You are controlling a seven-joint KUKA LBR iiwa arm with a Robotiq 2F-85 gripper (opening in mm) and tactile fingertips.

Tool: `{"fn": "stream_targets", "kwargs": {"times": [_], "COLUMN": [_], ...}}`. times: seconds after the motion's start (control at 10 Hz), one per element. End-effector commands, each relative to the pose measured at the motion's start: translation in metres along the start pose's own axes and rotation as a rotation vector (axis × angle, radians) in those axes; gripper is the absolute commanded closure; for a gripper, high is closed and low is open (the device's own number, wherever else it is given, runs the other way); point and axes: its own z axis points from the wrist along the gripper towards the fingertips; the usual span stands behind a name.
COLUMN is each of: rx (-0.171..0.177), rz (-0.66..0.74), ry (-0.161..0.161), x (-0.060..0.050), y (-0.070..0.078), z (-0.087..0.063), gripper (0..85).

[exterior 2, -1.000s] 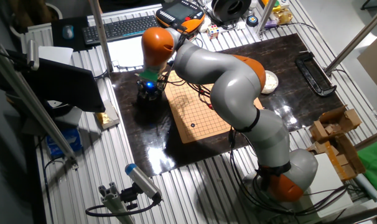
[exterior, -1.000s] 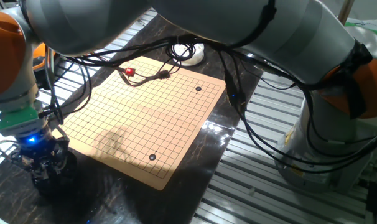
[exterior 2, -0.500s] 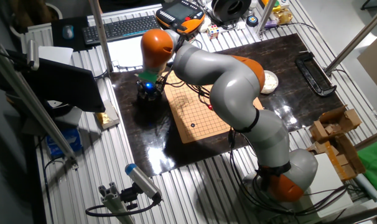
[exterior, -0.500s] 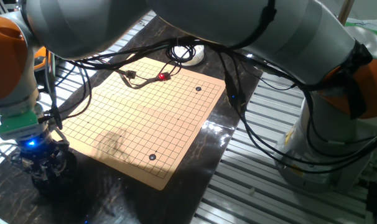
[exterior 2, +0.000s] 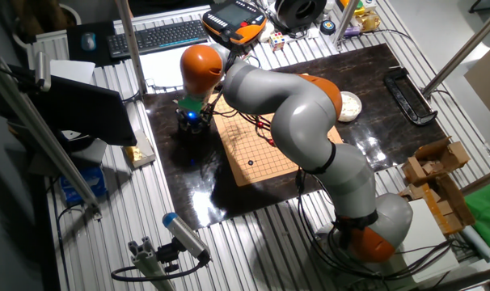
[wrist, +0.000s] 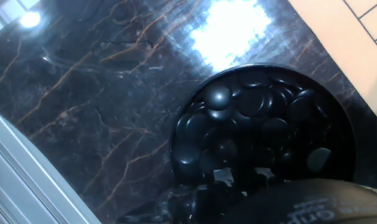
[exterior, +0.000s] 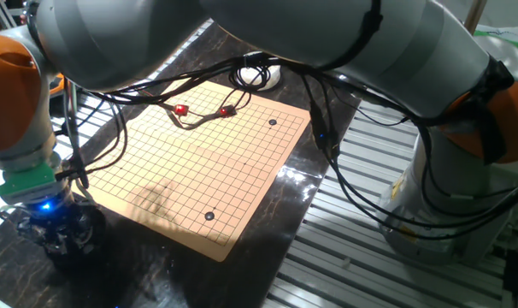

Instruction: Play the first move as black on the 3-4 point in the upper right corner of the Go board

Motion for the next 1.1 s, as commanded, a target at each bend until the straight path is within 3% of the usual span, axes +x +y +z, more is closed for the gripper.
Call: {"fn": "stream_targets", "kwargs": {"times": [0.0, 0.3, 0.5, 0.8, 1.0], "rx": [0.000, -0.001, 0.027, 0.045, 0.063], "rz": [-0.008, -0.055, -0.107, -0.199, -0.247], "ry": [-0.001, -0.004, -0.018, 0.018, 0.011], "x": [0.000, -0.001, -0.004, -0.016, -0.022], "y": [0.000, 0.000, -0.001, -0.006, -0.011], "z": [0.000, -0.001, -0.011, -0.040, -0.054], "gripper": [63.3, 82.3, 78.7, 78.0, 77.7]}}
